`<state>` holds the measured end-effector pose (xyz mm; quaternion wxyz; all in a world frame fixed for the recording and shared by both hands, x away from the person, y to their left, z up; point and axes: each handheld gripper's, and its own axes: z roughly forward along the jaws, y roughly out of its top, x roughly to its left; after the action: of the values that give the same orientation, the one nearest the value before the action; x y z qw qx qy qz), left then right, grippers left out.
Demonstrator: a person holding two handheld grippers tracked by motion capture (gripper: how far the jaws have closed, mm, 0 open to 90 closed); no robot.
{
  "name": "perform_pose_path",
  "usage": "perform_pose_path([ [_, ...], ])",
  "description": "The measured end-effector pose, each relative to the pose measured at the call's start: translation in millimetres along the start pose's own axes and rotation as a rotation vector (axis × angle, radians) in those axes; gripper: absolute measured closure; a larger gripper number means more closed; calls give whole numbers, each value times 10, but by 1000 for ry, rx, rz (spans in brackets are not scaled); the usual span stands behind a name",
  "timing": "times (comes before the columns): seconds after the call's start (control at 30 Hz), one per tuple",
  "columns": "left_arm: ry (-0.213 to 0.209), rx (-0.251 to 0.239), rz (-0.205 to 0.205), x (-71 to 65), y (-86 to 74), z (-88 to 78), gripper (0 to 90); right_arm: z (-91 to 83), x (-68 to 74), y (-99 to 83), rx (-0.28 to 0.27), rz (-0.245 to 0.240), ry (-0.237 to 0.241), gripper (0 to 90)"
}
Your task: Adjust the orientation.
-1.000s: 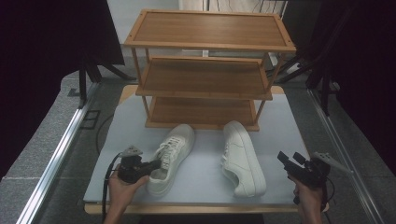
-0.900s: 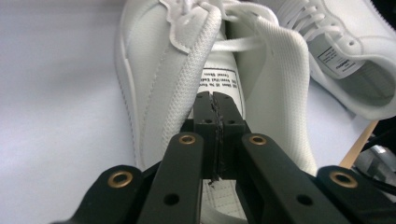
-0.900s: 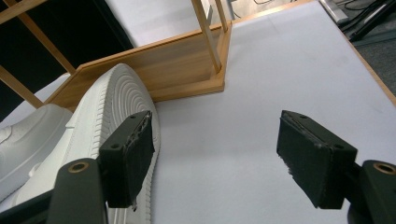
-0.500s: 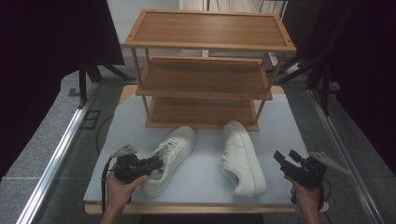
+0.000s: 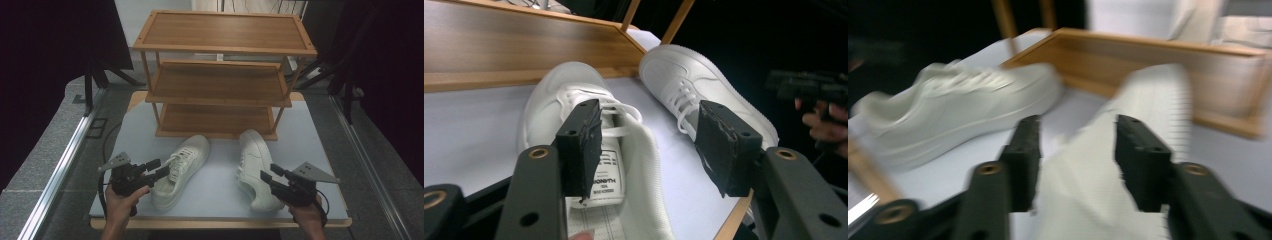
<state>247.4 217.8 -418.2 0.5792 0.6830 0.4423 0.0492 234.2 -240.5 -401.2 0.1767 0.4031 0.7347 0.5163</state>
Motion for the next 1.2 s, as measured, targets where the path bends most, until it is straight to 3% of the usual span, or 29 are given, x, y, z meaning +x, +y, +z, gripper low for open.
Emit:
perform_pose_path([
  [0.07,2,-8,-8,14,3,-7,428,34,31,-9,13,-11,19,618],
  [0.13,-4,-20,-17,24,7,-5,417,139,117,-42,71,-48,50,672],
  [0.37,-15,15,-10,9,-15,54,404,390,312,-176,204,-131,67,843],
  [0.4,-13,16,-8,4,-12,55,404,439,366,-200,236,-159,54,876],
  [0.57,5,13,-24,13,-9,65,404,515,397,-261,301,-211,-12,896],
  [0.63,6,11,-29,15,-4,77,405,528,389,-275,311,-223,-37,896],
  [1.0,-13,9,-40,-39,6,115,407,400,323,-237,291,-204,-66,895],
  [1.2,-14,2,-52,-23,7,98,407,345,218,-218,268,-172,-48,897],
])
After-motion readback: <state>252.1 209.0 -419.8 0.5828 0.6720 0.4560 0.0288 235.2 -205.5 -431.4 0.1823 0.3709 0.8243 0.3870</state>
